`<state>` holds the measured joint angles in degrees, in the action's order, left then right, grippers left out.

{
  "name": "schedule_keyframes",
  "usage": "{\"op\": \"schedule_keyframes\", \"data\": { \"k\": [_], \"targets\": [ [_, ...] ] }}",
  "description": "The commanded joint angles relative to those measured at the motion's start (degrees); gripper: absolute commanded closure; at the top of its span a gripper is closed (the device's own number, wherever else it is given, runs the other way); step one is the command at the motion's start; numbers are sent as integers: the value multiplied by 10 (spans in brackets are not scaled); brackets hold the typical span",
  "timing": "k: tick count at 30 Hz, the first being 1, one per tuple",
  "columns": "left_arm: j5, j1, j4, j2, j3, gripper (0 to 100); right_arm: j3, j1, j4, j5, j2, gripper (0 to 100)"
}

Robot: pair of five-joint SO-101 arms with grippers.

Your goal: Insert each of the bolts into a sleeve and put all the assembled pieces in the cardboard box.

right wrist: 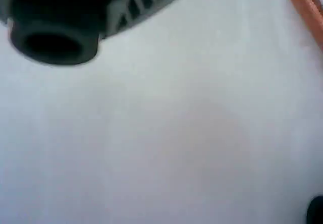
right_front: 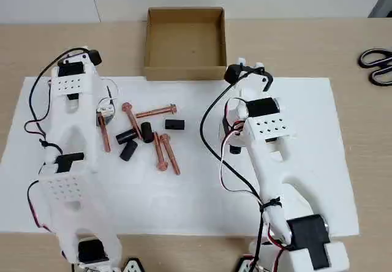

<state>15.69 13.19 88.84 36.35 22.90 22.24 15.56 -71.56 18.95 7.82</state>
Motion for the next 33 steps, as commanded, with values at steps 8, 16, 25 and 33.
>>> {"op": "schedule_keyframes", "data": {
  "k": [8,16,25,33],
  "targets": [
    [0,5,116,-81,131,994,-3,17,1,-4,32,994],
    [-28,-33,117,-293,46,994,-3,130,30,-4,32,994],
    [-52,-33,104,-634,-177,994,-3,162,138,-4,164,993],
    [-60,-36,-43,-768,-255,994,89,120,235,-59,317,994]
  ]
}}
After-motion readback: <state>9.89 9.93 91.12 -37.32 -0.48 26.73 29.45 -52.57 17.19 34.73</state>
